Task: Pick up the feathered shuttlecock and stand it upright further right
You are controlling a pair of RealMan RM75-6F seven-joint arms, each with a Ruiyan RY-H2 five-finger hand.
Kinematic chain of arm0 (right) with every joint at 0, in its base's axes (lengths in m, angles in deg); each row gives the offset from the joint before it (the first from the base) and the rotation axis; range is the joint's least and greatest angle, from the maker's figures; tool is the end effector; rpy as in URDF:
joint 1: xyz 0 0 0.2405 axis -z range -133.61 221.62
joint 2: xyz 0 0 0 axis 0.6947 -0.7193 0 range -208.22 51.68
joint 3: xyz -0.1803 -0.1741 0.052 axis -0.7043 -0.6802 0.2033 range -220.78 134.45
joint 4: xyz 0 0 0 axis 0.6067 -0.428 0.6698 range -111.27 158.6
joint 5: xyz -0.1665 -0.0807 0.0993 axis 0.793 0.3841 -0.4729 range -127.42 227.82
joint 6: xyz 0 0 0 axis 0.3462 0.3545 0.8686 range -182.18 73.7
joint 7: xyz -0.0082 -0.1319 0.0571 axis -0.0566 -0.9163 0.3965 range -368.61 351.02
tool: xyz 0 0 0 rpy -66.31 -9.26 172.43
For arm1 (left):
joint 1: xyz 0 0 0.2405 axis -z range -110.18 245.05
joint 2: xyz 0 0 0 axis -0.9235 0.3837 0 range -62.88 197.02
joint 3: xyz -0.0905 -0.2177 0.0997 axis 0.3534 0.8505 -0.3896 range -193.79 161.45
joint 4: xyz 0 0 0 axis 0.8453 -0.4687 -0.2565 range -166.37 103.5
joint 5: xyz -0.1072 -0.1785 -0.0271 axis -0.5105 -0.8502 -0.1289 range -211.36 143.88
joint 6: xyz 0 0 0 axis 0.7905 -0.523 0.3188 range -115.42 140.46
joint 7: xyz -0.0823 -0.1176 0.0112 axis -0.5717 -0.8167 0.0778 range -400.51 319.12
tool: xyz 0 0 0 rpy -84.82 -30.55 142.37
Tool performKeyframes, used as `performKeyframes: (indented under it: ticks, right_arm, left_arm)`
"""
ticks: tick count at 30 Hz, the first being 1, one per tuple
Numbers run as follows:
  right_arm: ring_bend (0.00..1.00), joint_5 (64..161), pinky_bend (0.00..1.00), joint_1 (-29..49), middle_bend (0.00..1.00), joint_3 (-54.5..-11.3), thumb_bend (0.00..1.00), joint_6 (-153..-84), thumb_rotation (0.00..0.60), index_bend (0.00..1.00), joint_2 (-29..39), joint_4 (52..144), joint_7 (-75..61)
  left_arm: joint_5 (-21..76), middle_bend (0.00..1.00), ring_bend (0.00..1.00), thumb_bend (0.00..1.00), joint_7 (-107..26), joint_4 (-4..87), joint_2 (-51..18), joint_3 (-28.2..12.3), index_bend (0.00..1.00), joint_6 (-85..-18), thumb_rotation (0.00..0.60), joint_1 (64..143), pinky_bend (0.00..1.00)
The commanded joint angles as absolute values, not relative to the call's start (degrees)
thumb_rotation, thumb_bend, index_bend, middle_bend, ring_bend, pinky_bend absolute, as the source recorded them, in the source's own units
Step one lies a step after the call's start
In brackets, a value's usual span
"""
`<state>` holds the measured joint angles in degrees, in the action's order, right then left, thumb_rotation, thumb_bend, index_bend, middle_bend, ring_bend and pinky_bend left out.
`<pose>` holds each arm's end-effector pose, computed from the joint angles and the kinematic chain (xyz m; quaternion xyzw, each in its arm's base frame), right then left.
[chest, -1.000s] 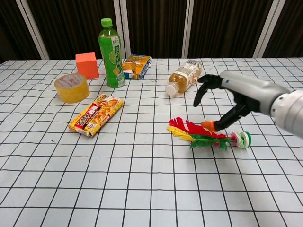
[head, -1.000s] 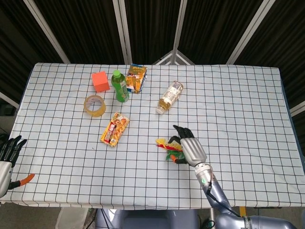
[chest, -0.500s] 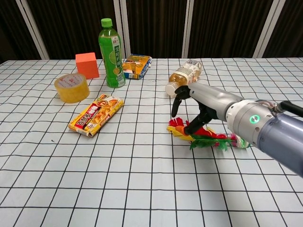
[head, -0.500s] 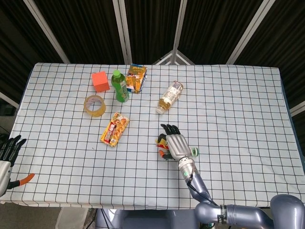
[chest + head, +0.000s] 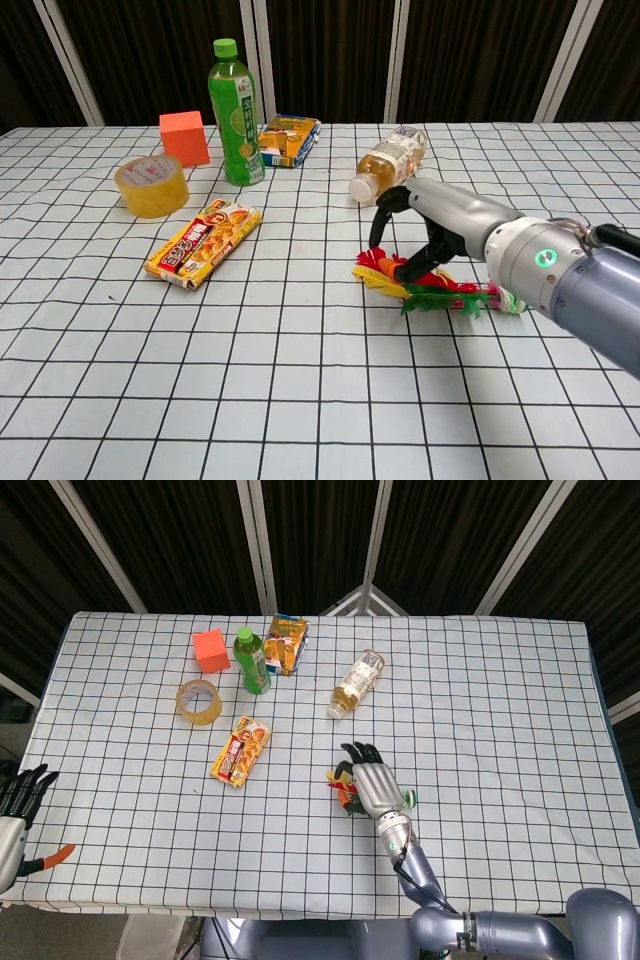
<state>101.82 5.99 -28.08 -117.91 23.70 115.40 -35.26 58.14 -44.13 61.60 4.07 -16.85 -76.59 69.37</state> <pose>-0.1089 -0.3003 -0.0625 0.6428 -0.5206 0.4054 0.3891 -0.3058 0.1518 0.1593 -0.6025 -0.3950 -0.4099 0.5594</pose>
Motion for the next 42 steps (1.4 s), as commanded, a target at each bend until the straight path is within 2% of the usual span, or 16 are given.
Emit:
performKeyframes:
  ticks: [1,6,12,17,23,31,42]
  right_arm:
    - [0.0,101.7,0.0,6.0,0.14,-28.3,0.52,-117.8,0.6,0.56,24.2,114.6,-34.8]
    - [0.0,101.7,0.0,5.8,0.15,-28.5,0.52,-117.6,0.6,0.57,24.7,113.2,-34.3]
    - [0.0,101.6,0.0,6.1,0.19,-28.9,0.55,-117.7,0.6,0.65,25.0,112.6,-33.7]
    - [0.0,102.4,0.0,6.1,0.2,-28.7,0.56,-117.9,0.6,0.66,24.9,113.4,-33.1]
    - [0.0,106.6,0.0,5.8,0.2,-26.3,0.56,-120.9,0.6,0.66,21.8,117.9,-32.9]
    - [0.0,107.7,0.0,6.1,0.2,-22.6,0.56,-124.5,0.6,0.66,17.0,124.4,-33.7]
    - [0.0,106.9,0.0,7.9,0.2,-22.5,0.56,-126.8,0.6,0.66,13.2,126.0,-33.2]
  left_arm:
    - [58.2,0.0,0.0,0.12,-44.0,61.6,4.0,-16.8,0.0,-76.6,0.6,69.4,0.0]
    - [58.3,0.0,0.0,0.12,-44.2,61.7,4.0,-16.9,0.0,-76.5,0.6,69.5,0.0]
    - [58.0,0.0,0.0,0.12,-44.5,61.7,4.1,-16.8,0.0,-76.2,0.6,69.6,0.0]
    - [58.1,0.0,0.0,0.12,-44.6,61.8,4.1,-16.9,0.0,-76.3,0.6,69.6,0.0]
    - [57.8,0.0,0.0,0.12,-44.4,61.8,4.1,-16.9,0.0,-76.1,0.6,69.6,0.0]
    - [57.8,0.0,0.0,0.12,-43.9,62.1,4.1,-17.0,0.0,-76.0,0.6,69.6,0.0]
    - [58.3,0.0,0.0,0.12,-43.0,62.3,3.9,-17.2,0.0,-76.2,0.6,69.4,0.0]
